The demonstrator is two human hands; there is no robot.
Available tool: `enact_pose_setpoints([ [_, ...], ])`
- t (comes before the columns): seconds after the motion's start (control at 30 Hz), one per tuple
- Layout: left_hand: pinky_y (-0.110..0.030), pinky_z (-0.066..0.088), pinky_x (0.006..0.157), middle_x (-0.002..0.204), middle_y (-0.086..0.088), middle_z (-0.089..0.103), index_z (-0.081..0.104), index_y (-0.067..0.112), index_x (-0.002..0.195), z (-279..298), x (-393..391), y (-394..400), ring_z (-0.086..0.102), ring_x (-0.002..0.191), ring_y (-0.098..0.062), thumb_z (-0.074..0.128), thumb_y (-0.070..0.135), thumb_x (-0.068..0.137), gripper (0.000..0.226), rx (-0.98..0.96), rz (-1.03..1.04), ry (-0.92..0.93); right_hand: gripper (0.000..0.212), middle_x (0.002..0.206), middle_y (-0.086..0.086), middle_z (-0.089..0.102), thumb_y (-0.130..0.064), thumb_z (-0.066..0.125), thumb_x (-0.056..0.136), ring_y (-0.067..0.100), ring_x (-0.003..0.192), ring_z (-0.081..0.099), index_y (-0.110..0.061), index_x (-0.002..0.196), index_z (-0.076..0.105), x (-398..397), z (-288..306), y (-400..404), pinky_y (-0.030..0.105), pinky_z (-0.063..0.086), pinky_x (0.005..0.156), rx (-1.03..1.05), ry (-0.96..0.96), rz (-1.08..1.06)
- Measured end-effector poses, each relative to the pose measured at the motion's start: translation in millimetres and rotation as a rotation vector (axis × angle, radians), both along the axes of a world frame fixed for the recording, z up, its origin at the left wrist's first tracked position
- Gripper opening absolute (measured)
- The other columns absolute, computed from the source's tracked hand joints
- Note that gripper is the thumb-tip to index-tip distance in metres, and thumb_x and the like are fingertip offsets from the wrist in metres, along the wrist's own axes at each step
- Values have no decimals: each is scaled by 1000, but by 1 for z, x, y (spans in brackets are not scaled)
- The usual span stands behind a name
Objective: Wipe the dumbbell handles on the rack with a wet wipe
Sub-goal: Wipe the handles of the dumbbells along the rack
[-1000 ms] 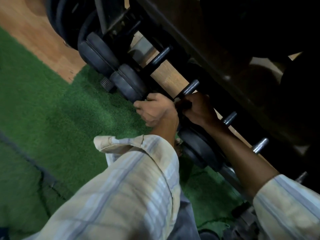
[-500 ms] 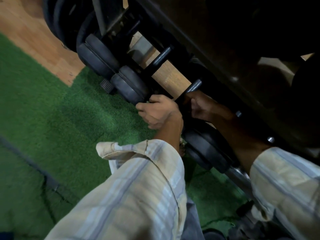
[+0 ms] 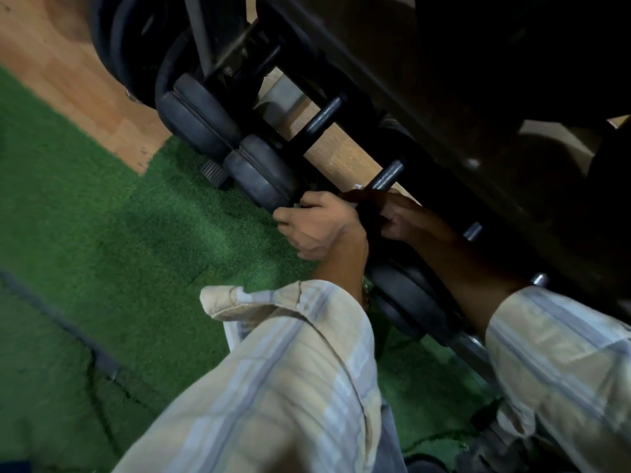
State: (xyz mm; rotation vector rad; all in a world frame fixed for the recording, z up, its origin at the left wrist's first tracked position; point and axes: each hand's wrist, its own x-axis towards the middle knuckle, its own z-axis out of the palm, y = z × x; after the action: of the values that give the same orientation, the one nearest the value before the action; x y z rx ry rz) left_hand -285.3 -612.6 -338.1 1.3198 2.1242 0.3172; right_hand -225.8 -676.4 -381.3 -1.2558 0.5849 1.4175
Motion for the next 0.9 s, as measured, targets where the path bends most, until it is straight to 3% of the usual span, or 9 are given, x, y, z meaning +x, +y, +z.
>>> enact_pose_setpoints([
  [0.07, -51, 43, 88, 117, -20, 58, 48, 4, 119, 1, 1, 0, 58, 108, -43, 48, 27, 92, 35, 3, 2, 4, 20, 67, 11, 65, -2, 79, 82, 15, 51, 65, -7, 70, 63, -5, 1, -3, 24, 54, 51, -81, -109, -24],
  [0.13, -50, 43, 87, 115, -19, 59, 48, 5, 117, 1, 3, 0, 59, 108, -42, 49, 27, 91, 34, 9, 7, 19, 27, 77, 13, 70, -16, 89, 70, 16, 61, 68, -4, 82, 69, -9, 2, -8, 26, 55, 57, -175, -237, -11],
  [0.23, -50, 43, 86, 114, -18, 60, 48, 6, 116, 1, 4, 2, 59, 108, -42, 48, 28, 89, 35, 11, 4, 43, 86, 116, 9, 66, -46, 97, 56, 20, 99, 66, -7, 123, 59, -14, 10, -15, 35, 57, 84, -506, -554, 153],
  [0.33, -51, 44, 87, 115, -18, 59, 47, 7, 118, 0, 3, 2, 59, 108, -41, 47, 29, 89, 36, -2, -4, 46, 61, 89, 4, 74, -52, 100, 47, 17, 81, 72, -19, 86, 65, -13, 13, -18, 42, 63, 77, -567, -756, 90],
  [0.4, -51, 44, 88, 115, -18, 59, 48, 7, 118, 0, 3, 2, 59, 109, -42, 46, 29, 89, 36, -10, -5, 44, 45, 69, 2, 70, -41, 98, 59, 13, 62, 69, -14, 72, 64, -9, 12, -18, 41, 64, 68, -541, -812, 43],
  [0.57, -50, 44, 86, 114, -19, 60, 49, 7, 116, 1, 3, 2, 59, 108, -42, 48, 28, 89, 34, 2, -4, 51, 21, 63, 9, 58, -6, 81, 84, 6, 45, 60, -2, 79, 61, -3, 16, -4, 24, 54, 50, -463, -757, -360],
  [0.67, -50, 43, 87, 116, -19, 59, 49, 6, 118, 1, 3, 1, 59, 109, -43, 48, 27, 90, 35, -9, -7, 48, 27, 66, 11, 70, -19, 86, 80, 14, 50, 68, -2, 74, 66, -8, 1, -2, 26, 55, 48, -611, -648, -570],
  [0.77, -51, 44, 88, 116, -19, 59, 48, 6, 118, 1, 2, 1, 59, 108, -43, 48, 27, 90, 35, -16, -14, 40, 32, 84, 13, 78, -27, 86, 79, 18, 64, 74, -2, 93, 73, 2, -12, -7, 22, 52, 50, -664, -559, -724],
  [0.9, -52, 46, 87, 115, -18, 59, 48, 7, 117, -1, 3, 2, 59, 107, -42, 47, 28, 90, 35, -6, -25, 56, 18, 75, -1, 76, -29, 81, 85, 9, 59, 66, -15, 80, 71, 7, -13, -16, 27, 52, 57, -648, -479, -606],
])
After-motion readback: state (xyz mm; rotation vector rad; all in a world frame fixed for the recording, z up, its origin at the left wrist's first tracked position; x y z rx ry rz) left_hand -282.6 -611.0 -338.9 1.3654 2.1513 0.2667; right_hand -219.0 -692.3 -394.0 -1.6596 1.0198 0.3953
